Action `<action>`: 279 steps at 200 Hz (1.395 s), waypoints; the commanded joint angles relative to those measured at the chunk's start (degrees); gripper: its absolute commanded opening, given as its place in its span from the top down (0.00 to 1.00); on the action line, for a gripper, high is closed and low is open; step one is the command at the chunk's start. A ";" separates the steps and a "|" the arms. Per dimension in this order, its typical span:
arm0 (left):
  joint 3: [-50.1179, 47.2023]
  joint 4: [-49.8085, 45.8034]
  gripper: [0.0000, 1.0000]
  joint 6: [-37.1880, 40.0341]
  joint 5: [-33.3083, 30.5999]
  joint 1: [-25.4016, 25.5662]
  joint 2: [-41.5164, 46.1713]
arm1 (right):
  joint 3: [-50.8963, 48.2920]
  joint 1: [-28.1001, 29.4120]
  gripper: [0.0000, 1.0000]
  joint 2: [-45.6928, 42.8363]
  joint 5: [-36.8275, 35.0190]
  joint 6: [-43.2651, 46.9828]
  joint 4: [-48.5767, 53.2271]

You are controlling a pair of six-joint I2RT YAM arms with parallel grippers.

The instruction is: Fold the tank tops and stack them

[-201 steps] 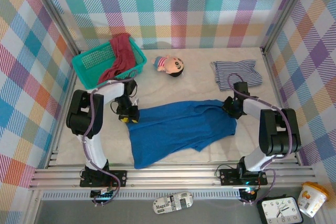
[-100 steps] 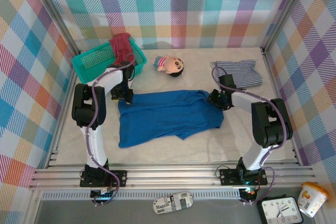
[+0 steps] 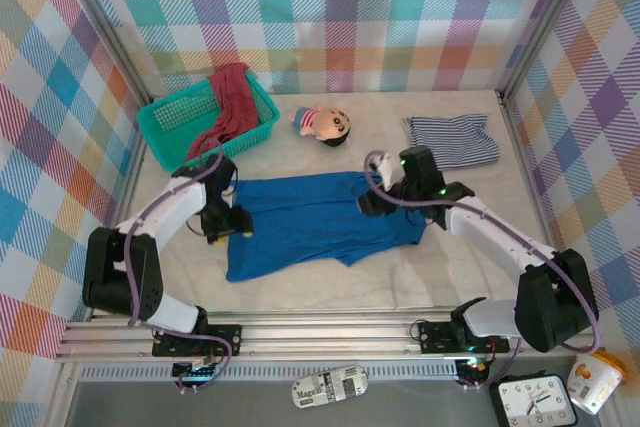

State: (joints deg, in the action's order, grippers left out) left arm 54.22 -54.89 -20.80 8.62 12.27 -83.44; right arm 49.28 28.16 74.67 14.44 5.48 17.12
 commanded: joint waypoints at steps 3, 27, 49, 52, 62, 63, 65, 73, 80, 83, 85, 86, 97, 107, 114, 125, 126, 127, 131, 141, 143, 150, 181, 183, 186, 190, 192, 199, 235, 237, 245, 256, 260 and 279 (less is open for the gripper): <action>-7.25 0.46 0.39 -14.39 2.94 1.52 6.52 | -3.48 6.39 0.40 -0.61 1.33 12.53 5.88; -14.98 2.68 0.39 -21.73 4.48 1.68 12.00 | -4.01 15.75 0.41 1.94 -4.23 19.70 10.35; -19.91 5.59 0.39 -26.67 4.97 2.26 14.31 | -4.89 19.31 0.42 5.05 -5.47 21.25 10.01; -20.24 5.84 0.39 -26.87 5.11 2.31 14.46 | -5.06 19.63 0.42 5.26 -5.59 21.12 9.60; -21.09 6.08 0.39 -27.23 4.99 2.36 14.88 | -5.41 20.47 0.42 6.29 -5.90 20.75 8.38; -21.13 6.05 0.39 -27.25 4.91 2.38 14.93 | -5.42 20.54 0.42 6.42 -5.91 20.65 8.28; -21.20 5.97 0.39 -27.34 4.74 2.40 14.96 | -5.42 20.71 0.42 6.64 -5.91 20.57 8.10; -21.68 6.22 0.39 -27.69 4.38 2.57 15.30 | -5.29 21.49 0.42 7.71 -6.22 19.97 7.38; -22.16 6.77 0.40 -27.77 4.07 2.58 15.36 | -5.10 22.27 0.42 8.89 -7.02 19.85 6.67; -22.33 6.93 0.40 -27.87 3.65 2.58 15.34 | -4.71 22.67 0.42 9.56 -7.47 19.91 6.90; -22.32 7.02 0.40 -27.89 3.37 2.58 15.24 | -4.47 22.82 0.42 9.99 -7.55 20.01 6.94; -22.31 7.05 0.40 -27.89 3.22 2.58 15.24 | -4.37 22.86 0.42 10.11 -7.57 20.01 6.95; -22.49 8.06 0.41 -27.65 2.44 2.51 14.43 | -3.22 23.55 0.43 12.33 -9.04 20.33 6.72; -22.18 9.00 0.42 -27.39 1.81 2.54 13.03 | -2.25 23.70 0.43 13.95 -9.84 20.64 6.53; -21.97 9.64 0.43 -27.31 1.35 2.55 12.25 | -1.68 23.63 0.43 14.99 -10.98 20.55 6.17; -21.79 10.60 0.45 -27.28 0.73 2.51 11.44 | -0.91 23.70 0.44 16.39 -12.44 20.33 6.11; -21.78 10.69 0.45 -27.28 0.63 2.50 11.36 | -0.84 23.70 0.44 16.60 -12.56 20.35 6.18; -21.74 10.73 0.45 -27.28 0.48 2.54 11.32 | -0.75 23.69 0.44 16.76 -12.66 20.27 6.09; -21.72 10.91 0.46 -27.33 0.03 2.53 11.22 | -0.45 23.73 0.44 17.28 -13.03 20.15 6.23; -21.74 11.24 0.49 -27.29 -0.74 2.55 11.11 | 0.14 23.76 0.45 18.27 -14.35 19.59 6.14; -21.64 11.35 0.50 -27.28 -0.83 2.55 11.02 | 0.30 23.78 0.45 18.52 -14.59 19.40 6.12; -21.70 11.62 0.53 -27.15 -0.82 2.57 10.80 | 0.62 23.62 0.45 19.12 -15.43 19.17 5.89; -21.55 10.99 0.69 -25.50 -2.28 2.55 9.62 | 1.57 23.67 0.58 21.10 -17.36 18.70 6.43; -21.35 10.85 0.70 -25.34 -2.49 2.55 9.50 | 1.49 23.69 0.60 21.08 -17.47 18.63 6.54; -21.08 10.55 0.72 -25.05 -2.82 2.54 9.52 | 1.40 23.69 0.63 21.04 -17.72 18.49 6.56; -20.57 10.12 0.73 -24.73 -3.17 2.50 9.44 | 1.29 23.69 0.67 20.91 -18.00 18.34 6.76; -20.38 9.88 0.73 -24.53 -3.42 2.49 9.41 | 1.20 23.67 0.68 20.81 -18.03 18.30 6.95; -19.68 9.12 0.76 -23.99 -3.98 2.49 9.34 | 1.02 23.65 0.73 20.33 -18.21 18.28 7.50; -17.25 7.04 0.89 -22.02 -4.43 2.45 8.38 | -0.85 23.67 0.93 16.94 -16.54 19.12 9.10; -17.16 6.90 0.89 -22.01 -4.41 2.48 8.38 | -0.85 23.67 0.93 16.81 -16.17 19.13 9.38; -16.75 6.09 0.91 -21.82 -4.30 2.49 8.48 | -0.72 23.71 0.96 16.07 -14.54 19.01 10.21; -16.45 4.95 0.93 -21.63 -4.38 2.49 9.31 | -0.73 23.81 0.98 14.55 -12.07 18.78 11.03; -16.30 4.33 0.94 -21.61 -4.68 2.51 9.71 | -0.72 23.80 0.98 13.91 -11.12 18.69 11.30; -15.40 1.07 0.97 -21.19 -5.46 2.50 12.00 | -0.89 23.87 1.00 11.82 -7.16 18.42 14.21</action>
State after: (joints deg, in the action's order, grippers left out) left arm 36.82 -48.45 -43.20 5.17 14.57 -74.32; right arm 49.06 51.75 90.17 0.62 24.45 26.02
